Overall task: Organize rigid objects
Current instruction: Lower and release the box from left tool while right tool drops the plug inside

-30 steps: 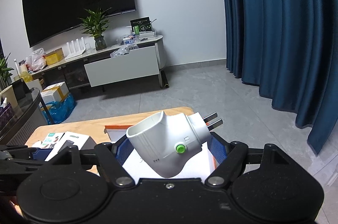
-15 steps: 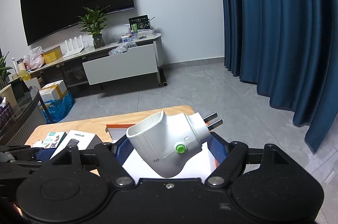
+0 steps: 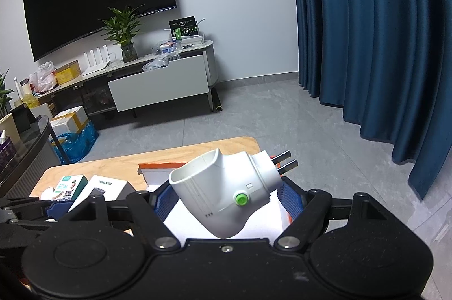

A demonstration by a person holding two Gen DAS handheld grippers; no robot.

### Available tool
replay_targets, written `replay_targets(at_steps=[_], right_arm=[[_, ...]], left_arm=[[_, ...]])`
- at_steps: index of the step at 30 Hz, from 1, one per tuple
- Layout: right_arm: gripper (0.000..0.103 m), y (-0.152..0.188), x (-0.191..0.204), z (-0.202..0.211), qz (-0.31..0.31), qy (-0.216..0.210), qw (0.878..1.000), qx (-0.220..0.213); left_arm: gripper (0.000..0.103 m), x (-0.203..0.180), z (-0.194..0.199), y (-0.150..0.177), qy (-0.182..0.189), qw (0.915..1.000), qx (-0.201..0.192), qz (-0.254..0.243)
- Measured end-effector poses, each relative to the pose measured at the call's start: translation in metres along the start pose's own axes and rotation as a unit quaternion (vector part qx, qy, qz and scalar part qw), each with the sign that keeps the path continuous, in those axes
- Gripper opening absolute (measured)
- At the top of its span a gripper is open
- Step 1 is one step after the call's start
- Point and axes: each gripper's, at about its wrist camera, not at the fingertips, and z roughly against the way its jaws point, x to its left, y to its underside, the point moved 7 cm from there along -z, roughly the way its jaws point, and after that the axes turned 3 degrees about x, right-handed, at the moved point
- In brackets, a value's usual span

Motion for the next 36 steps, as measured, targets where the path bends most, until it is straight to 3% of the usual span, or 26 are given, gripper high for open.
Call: replay_targets(at_steps=[36], right_arm=[[0.091, 0.009, -0.001, -0.023, -0.005, 0.005, 1.0, 0.02]], left_arm=[[0.06, -0.006, -0.017, 0.006, 0.005, 0.9997, 0.023, -0.007]])
